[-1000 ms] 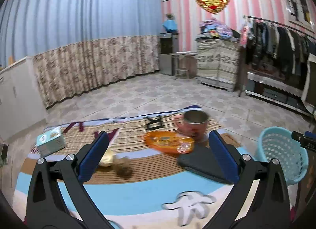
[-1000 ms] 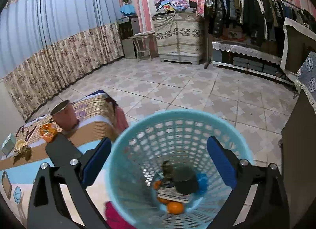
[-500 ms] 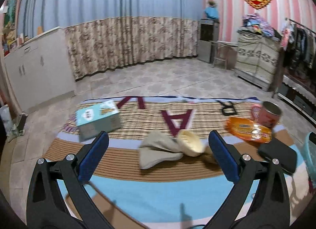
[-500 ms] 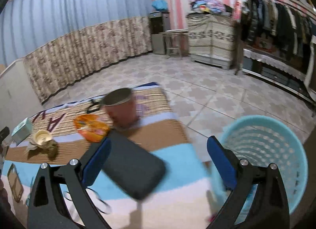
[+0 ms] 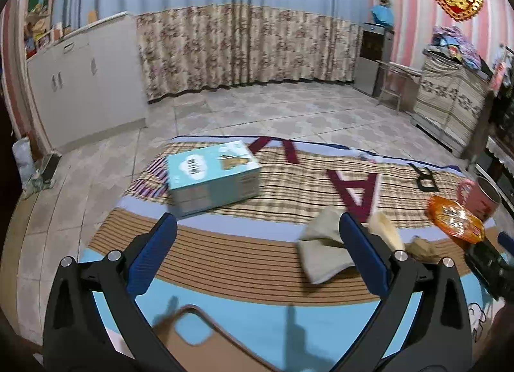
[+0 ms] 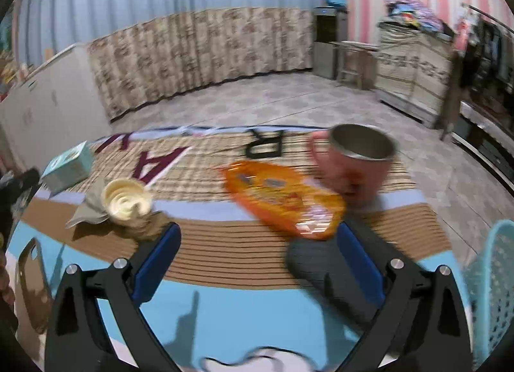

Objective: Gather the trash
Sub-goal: 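Move both tools back over the bed toward the cloths, then grasp the brown cloth with the right gripper while the left grasps the grey cloth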

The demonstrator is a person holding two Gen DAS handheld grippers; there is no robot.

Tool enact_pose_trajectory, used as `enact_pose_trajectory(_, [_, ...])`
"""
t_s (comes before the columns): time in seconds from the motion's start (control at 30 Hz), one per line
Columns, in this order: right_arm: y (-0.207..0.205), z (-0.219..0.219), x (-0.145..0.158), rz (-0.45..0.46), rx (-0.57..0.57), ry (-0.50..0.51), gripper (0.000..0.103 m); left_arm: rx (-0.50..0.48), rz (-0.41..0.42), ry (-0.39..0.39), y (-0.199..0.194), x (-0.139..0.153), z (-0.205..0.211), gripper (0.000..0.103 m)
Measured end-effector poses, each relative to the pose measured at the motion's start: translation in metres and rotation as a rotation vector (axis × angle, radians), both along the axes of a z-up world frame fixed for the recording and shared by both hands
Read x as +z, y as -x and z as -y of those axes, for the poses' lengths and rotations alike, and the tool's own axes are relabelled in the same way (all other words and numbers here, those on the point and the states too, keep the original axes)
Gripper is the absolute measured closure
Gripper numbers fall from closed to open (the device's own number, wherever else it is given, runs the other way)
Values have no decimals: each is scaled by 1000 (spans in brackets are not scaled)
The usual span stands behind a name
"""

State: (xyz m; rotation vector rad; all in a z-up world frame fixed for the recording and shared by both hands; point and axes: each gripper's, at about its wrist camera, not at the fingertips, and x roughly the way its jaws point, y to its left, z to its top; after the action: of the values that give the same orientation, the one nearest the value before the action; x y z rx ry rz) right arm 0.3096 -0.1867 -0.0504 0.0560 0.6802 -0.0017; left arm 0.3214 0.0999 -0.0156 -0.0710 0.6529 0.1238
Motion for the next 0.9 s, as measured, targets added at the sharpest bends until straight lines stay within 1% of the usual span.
enact_pose_trajectory(0.1, [-6,-24,-9,-21,52,9,8,14,-7,23,-4,-4,-14,5])
enact_pose_trajectory(0.2, [-12,-41,-14,-35,87,12,8,21,-10,17,-6,-7,-22,5])
enact_pose_trajectory(0.4, [-18,-62,-19,-41,127,50,8,7,-34,60,-11,-12,-30,5])
enact_pose_trajectory(0.47, [-23,-66,-22,-57,138,54,10,-4,-41,65,-12,-14,-28,5])
enact_pose_trajectory(0.5, [-25,-67,-23,-63,146,52,18,-7,-44,61,-12,-15,-27,5])
enact_pose_trajectory(0.53, [-26,-68,-24,-70,159,47,24,-11,-47,55,-12,-17,-24,5])
enact_pose_trajectory(0.57, [-26,-66,-24,-72,170,37,33,-17,-51,51,-13,-18,-21,5])
enact_pose_trajectory(0.63, [-24,-66,-23,-63,192,17,42,-27,-63,44,-16,-22,-17,5])
enact_pose_trajectory(0.7, [-24,-68,-22,-60,217,5,60,-40,-76,38,-18,-26,-10,6])
enact_pose_trajectory(0.73, [-23,-69,-22,-60,229,2,66,-46,-81,37,-19,-28,-7,5])
enact_pose_trajectory(0.77, [-21,-69,-20,-56,236,10,75,-57,-89,39,-21,-29,-3,5])
enact_pose_trajectory(0.8, [-18,-69,-19,-49,236,23,78,-69,-96,46,-22,-30,1,5])
enact_pose_trajectory(0.9, [-12,-58,-13,-35,227,28,78,-112,-108,62,-24,-32,16,6])
